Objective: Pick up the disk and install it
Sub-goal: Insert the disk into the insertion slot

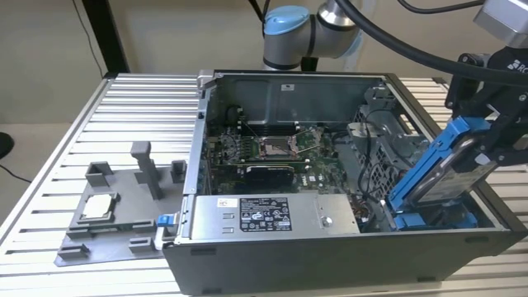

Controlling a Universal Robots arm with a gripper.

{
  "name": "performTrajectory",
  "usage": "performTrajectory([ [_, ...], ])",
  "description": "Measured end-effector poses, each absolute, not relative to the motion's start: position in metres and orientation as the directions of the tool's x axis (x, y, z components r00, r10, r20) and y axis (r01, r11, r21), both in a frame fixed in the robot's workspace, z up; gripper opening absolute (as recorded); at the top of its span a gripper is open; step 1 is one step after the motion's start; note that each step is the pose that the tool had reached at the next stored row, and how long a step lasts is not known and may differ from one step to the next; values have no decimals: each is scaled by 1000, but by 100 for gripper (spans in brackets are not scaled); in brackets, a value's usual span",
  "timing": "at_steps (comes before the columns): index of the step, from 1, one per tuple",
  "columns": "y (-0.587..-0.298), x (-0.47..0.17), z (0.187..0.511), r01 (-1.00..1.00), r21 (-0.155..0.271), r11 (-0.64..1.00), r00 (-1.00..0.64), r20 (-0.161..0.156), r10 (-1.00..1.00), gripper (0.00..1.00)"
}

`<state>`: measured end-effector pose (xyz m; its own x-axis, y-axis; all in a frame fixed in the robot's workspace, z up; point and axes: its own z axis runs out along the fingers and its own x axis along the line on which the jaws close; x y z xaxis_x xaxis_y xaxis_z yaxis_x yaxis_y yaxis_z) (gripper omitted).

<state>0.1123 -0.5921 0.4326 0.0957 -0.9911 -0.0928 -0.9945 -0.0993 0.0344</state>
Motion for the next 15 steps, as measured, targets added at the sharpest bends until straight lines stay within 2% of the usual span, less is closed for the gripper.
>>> performTrajectory([
  [15,-602,104,432,-995,30,-95,92,-92,-992,0],
])
